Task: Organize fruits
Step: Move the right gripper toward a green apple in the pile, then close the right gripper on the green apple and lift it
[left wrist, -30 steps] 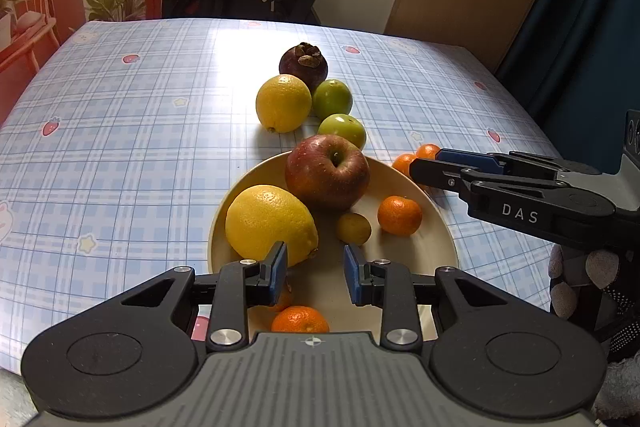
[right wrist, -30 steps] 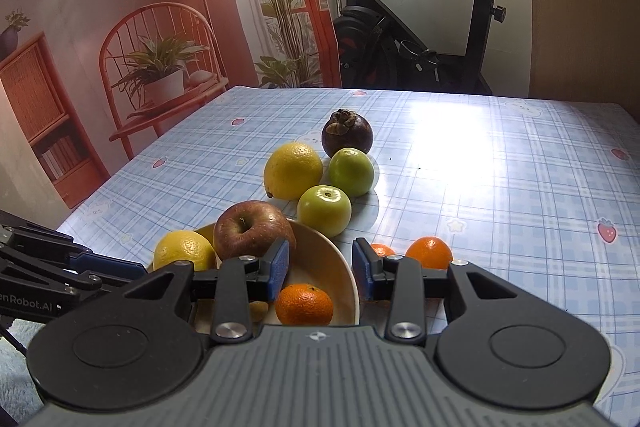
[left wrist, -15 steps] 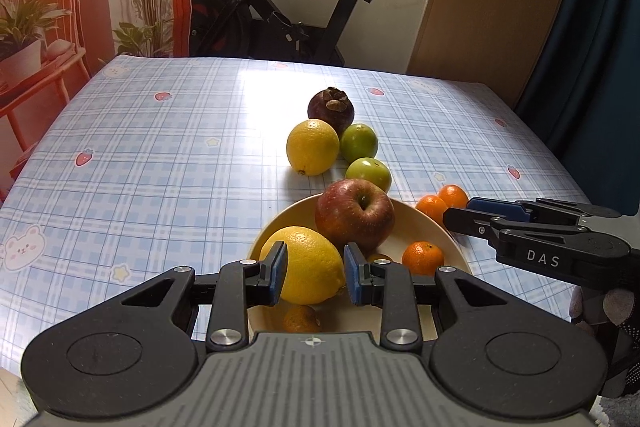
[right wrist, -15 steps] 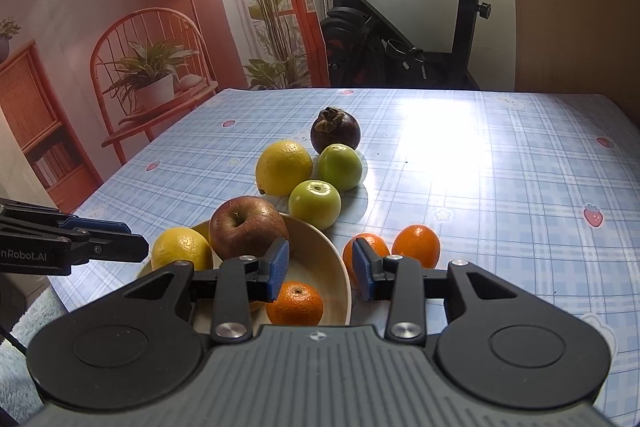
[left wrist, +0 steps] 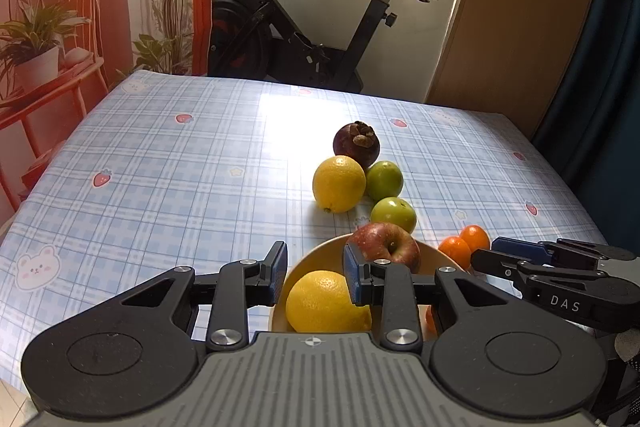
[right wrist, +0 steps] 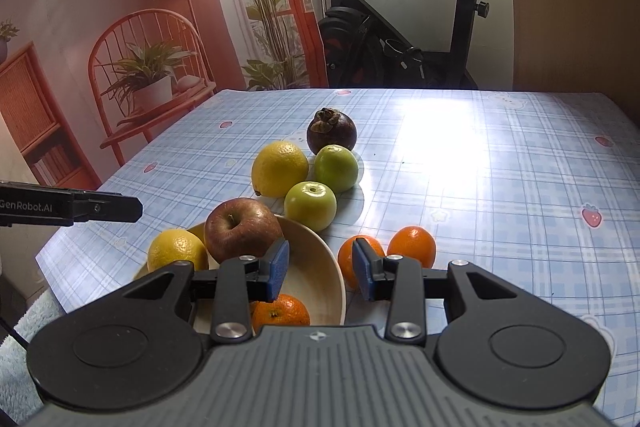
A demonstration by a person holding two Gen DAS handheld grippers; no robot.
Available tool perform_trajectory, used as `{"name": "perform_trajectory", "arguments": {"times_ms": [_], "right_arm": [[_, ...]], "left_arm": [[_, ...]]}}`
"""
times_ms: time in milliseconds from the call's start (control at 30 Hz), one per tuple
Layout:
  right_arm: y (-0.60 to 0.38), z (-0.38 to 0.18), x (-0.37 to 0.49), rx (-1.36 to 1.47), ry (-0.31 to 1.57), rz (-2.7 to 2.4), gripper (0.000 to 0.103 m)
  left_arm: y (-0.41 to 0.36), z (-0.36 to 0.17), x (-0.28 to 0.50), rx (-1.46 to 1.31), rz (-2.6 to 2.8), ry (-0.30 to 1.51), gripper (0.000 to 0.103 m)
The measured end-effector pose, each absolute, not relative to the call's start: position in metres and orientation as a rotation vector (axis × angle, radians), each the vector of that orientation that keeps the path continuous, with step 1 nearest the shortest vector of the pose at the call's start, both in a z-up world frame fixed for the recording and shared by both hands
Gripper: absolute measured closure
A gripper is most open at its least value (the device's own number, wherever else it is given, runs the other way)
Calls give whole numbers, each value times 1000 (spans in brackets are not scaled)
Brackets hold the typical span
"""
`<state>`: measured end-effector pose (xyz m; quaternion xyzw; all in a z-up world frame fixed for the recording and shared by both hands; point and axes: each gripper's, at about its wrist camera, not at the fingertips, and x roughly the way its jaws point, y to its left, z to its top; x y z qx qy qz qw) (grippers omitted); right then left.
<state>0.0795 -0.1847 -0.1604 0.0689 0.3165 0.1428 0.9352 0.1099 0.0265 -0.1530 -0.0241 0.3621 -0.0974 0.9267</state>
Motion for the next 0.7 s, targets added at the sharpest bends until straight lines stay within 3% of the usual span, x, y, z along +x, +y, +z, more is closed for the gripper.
{"name": "perform_trajectory", "arguments": {"times_ms": [333, 700], "right_arm": [[-189, -143, 111, 115, 622, 295, 64], [-175, -158, 161, 114, 706, 345, 64]], "left_arm": [[25, -122, 150, -20, -215, 669, 71], [14, -137, 192, -37, -243, 703, 71]]}}
